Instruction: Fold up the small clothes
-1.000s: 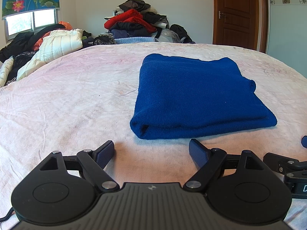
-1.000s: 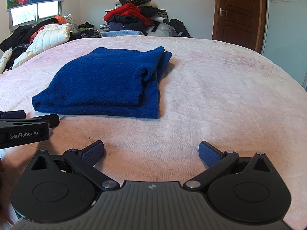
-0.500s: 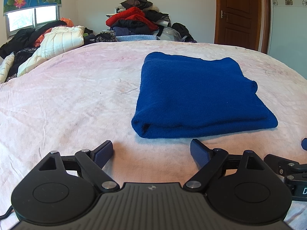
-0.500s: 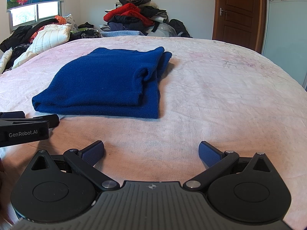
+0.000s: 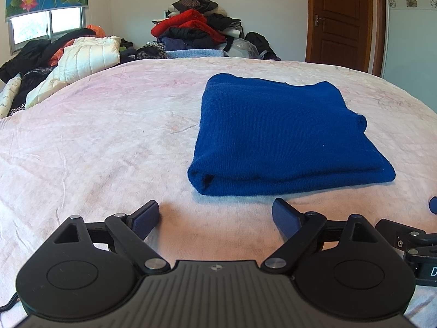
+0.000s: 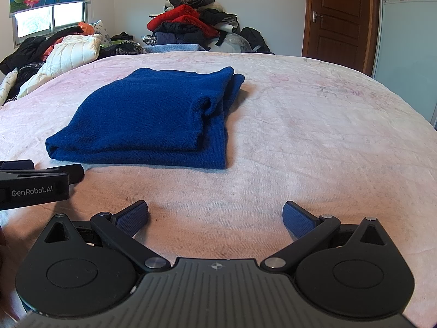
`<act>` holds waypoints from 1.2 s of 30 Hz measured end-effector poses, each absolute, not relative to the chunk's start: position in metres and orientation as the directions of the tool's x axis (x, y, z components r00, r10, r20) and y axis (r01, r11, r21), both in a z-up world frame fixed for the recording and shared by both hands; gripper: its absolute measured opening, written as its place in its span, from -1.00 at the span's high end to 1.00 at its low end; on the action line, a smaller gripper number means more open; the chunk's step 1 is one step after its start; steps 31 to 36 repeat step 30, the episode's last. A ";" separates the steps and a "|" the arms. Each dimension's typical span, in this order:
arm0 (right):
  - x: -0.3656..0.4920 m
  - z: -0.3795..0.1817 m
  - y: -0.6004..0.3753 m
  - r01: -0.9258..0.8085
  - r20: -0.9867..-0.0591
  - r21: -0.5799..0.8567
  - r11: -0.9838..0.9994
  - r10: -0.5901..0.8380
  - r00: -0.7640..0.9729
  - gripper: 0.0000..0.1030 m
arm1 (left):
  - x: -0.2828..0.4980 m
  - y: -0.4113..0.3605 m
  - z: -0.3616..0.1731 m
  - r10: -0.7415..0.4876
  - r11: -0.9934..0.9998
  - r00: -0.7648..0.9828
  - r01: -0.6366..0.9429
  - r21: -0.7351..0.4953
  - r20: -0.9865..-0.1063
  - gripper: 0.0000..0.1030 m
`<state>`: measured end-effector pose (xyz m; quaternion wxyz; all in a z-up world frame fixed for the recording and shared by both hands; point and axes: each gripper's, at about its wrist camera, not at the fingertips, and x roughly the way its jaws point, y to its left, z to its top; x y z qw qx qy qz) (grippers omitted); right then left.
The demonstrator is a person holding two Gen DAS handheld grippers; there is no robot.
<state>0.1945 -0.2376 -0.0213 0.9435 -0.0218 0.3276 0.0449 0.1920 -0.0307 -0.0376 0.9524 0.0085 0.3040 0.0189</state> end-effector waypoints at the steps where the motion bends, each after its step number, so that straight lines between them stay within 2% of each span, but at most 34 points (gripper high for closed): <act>1: 0.195 -0.021 -0.238 -0.099 -0.620 -0.012 0.995 0.070 0.781 -1.00 | 0.192 -0.031 -0.038 0.041 0.999 0.814 -0.031 0.027 -0.579 -0.76; 3: 0.194 -0.021 -0.238 -0.099 -0.620 -0.011 0.995 0.071 0.781 -1.00 | 0.192 -0.030 -0.037 0.039 0.999 0.812 -0.030 0.024 -0.583 -0.79; 6: 0.194 -0.021 -0.238 -0.099 -0.620 -0.012 0.995 0.070 0.781 -1.00 | 0.198 -0.028 -0.036 0.027 1.000 0.791 -0.026 0.010 -0.611 -1.00; 36: 0.194 -0.021 -0.237 -0.099 -0.620 -0.011 0.995 0.070 0.782 -1.00 | 0.191 -0.028 -0.032 0.031 0.999 0.776 -0.032 0.009 -0.630 -1.00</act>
